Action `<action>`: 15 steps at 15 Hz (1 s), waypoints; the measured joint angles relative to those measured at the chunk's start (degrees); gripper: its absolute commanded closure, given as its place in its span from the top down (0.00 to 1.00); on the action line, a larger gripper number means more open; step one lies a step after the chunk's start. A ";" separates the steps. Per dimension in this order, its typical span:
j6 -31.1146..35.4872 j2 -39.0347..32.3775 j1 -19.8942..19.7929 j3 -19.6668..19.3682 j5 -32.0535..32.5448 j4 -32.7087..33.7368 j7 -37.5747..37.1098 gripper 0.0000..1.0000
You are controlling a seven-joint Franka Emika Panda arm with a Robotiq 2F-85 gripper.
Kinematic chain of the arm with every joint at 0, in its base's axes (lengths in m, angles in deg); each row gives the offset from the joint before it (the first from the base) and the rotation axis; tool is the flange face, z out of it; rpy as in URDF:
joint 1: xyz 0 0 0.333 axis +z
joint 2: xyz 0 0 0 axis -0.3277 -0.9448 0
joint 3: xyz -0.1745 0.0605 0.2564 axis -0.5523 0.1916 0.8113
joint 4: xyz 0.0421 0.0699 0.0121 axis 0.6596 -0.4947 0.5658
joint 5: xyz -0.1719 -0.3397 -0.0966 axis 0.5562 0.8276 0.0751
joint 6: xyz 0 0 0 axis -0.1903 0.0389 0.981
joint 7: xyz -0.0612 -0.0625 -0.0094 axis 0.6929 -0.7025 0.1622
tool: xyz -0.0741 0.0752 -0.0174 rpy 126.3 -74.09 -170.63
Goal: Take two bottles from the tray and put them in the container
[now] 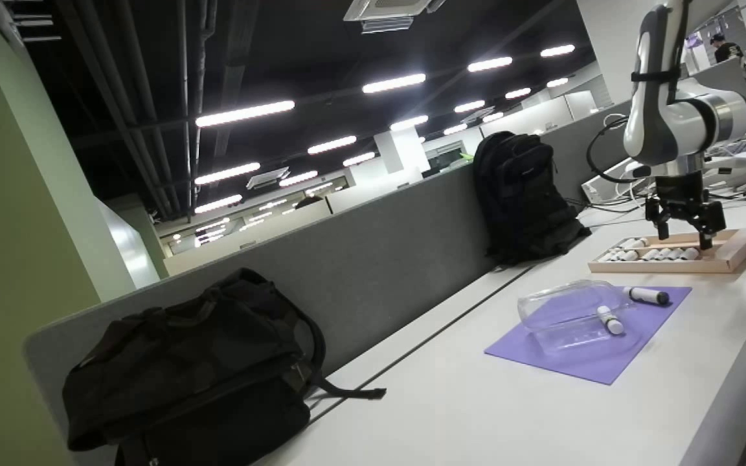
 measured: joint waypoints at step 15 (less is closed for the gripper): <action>8.81 -3.73 13.97 -12.93 9.54 1.67 -0.14 1.00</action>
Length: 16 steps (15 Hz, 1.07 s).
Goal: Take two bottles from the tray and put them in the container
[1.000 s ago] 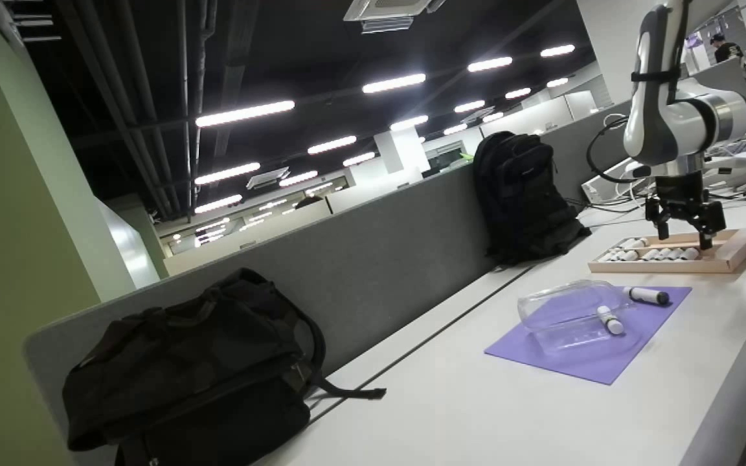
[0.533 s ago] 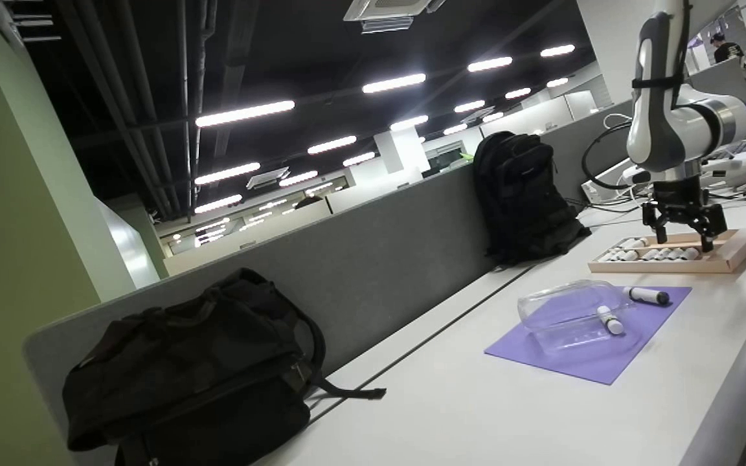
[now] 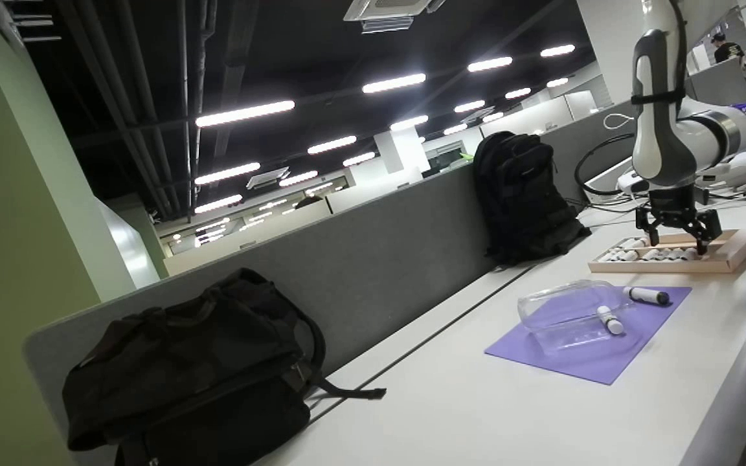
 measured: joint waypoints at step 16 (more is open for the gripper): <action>7.74 -2.20 2.95 -3.37 3.63 -0.07 -7.59 1.00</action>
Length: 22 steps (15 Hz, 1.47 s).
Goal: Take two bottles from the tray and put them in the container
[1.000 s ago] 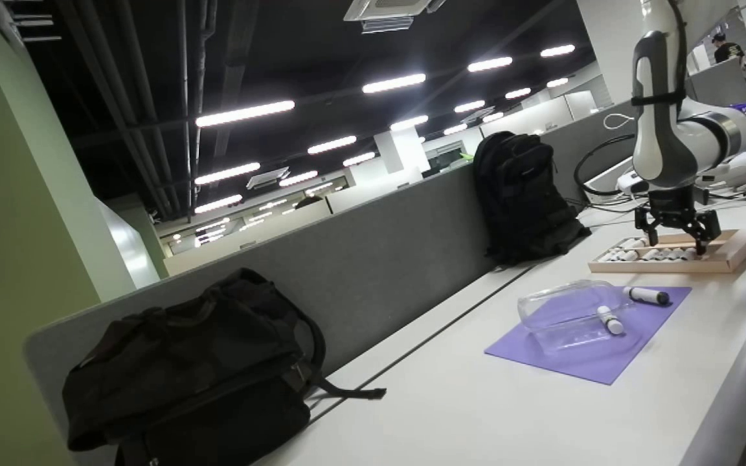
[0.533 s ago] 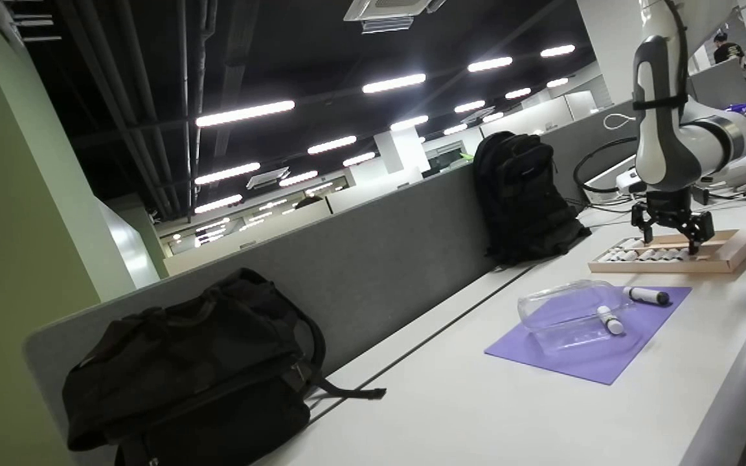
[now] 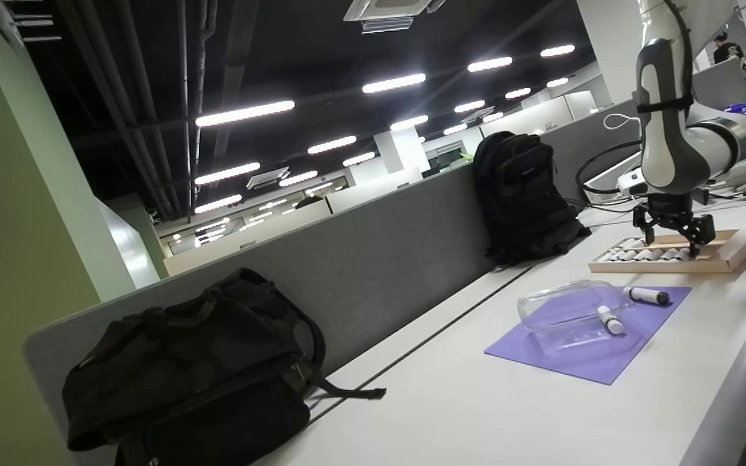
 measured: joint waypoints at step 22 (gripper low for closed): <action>-7.33 -0.50 -3.37 3.84 2.46 0.53 -1.91 0.00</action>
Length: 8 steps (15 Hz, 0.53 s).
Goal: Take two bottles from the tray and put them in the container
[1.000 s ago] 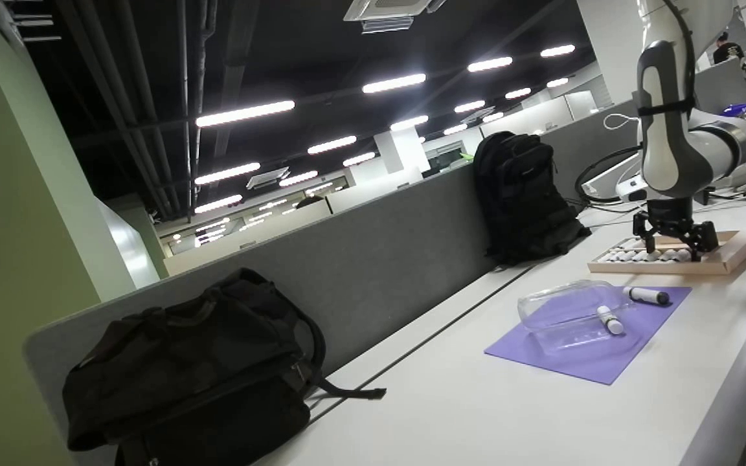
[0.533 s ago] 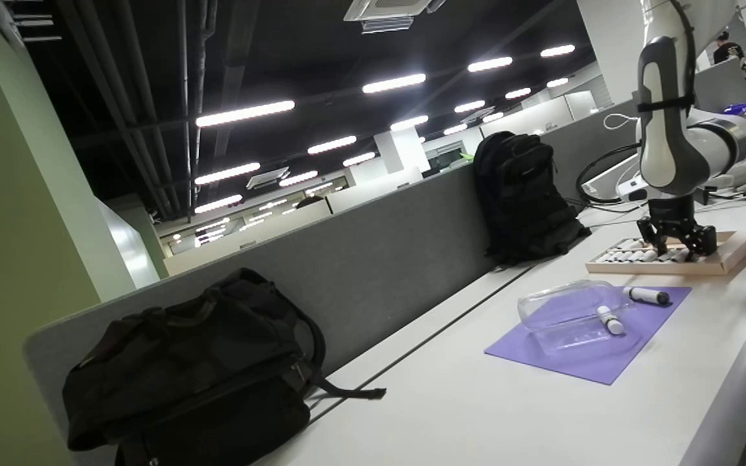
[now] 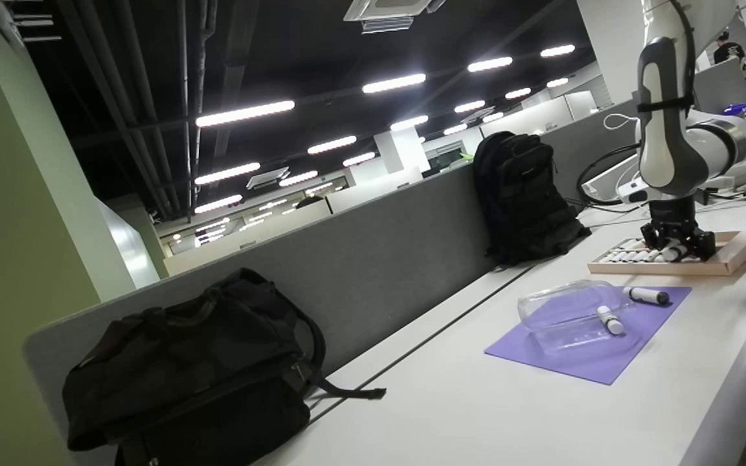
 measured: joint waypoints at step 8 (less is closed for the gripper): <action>-3.19 2.49 -0.10 0.86 -1.58 0.39 -1.41 0.00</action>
